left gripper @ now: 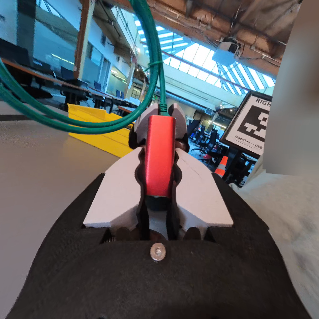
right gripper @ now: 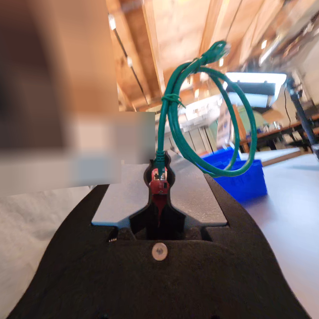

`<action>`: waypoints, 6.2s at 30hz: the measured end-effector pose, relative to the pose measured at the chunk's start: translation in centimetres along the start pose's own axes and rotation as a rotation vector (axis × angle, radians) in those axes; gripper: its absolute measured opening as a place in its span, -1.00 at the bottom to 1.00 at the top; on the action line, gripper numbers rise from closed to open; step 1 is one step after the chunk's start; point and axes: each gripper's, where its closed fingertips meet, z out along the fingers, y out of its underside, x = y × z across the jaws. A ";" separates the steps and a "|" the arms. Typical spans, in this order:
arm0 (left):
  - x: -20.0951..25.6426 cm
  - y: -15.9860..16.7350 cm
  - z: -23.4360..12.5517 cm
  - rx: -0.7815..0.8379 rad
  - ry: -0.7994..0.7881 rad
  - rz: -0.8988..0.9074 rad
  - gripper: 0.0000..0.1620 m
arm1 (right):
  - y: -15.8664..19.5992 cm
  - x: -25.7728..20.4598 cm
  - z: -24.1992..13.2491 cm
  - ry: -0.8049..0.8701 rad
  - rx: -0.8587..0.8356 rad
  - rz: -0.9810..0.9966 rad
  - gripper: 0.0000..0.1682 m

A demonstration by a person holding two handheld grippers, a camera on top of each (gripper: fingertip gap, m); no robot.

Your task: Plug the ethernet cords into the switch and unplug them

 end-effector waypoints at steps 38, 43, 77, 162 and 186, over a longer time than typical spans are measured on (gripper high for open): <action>0.4 -1.1 -0.9 0.026 -0.021 0.117 -0.65 | 1.5 -0.5 -2.2 0.109 -0.505 -0.263 -0.75; 0.3 -0.3 -0.6 -0.022 -0.032 0.146 -0.65 | 1.4 -0.3 -2.4 0.104 -0.506 -0.236 -0.79; 0.1 0.6 -0.1 -0.072 -0.059 0.176 -0.64 | 1.3 -0.2 -2.6 0.289 -0.253 -0.527 -0.81; -0.5 4.4 0.5 -0.315 -0.089 0.254 -0.65 | -1.3 -3.1 -4.8 0.180 -0.676 -0.611 -0.38; 1.0 -3.8 -1.8 0.231 0.020 0.070 -0.40 | -1.6 -1.8 -1.8 0.024 0.142 -0.207 -0.69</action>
